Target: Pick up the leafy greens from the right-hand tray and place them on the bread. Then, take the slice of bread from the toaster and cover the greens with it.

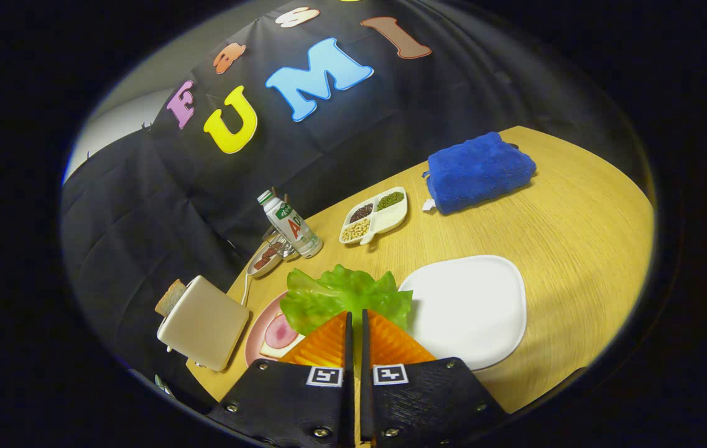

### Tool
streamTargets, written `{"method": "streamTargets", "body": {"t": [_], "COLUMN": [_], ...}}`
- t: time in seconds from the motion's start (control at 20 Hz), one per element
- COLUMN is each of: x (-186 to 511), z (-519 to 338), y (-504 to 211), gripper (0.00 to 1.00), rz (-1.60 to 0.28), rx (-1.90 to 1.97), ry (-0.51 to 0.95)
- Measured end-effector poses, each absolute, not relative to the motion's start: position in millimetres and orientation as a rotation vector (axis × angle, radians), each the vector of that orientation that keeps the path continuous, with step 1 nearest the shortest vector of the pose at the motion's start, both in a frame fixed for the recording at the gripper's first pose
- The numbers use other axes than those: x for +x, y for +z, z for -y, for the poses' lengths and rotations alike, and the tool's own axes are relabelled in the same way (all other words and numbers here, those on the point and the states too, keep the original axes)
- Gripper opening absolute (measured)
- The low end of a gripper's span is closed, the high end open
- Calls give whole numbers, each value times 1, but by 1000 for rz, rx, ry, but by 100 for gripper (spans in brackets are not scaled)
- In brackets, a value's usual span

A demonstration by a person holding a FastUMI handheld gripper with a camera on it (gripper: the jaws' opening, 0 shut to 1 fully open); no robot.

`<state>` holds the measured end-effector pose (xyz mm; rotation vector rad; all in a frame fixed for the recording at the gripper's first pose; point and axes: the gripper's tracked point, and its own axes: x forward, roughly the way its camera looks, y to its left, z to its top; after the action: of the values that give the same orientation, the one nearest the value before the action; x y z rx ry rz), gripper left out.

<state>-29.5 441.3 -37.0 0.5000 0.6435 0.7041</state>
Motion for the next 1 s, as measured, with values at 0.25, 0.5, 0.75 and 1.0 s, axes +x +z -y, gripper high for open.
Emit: {"method": "streamTargets", "body": {"t": [0.25,0.5,0.75,1.0], "x": [-38,-53,-62,-71], "z": [-475,-518,-544,-558], "y": [-19,-14,-22,-37], "gripper": [4,4,4,4], "rz": [-599,-577,-566,-579], "rx": [453,390,322,269], "ry": [762,828,824,795]}}
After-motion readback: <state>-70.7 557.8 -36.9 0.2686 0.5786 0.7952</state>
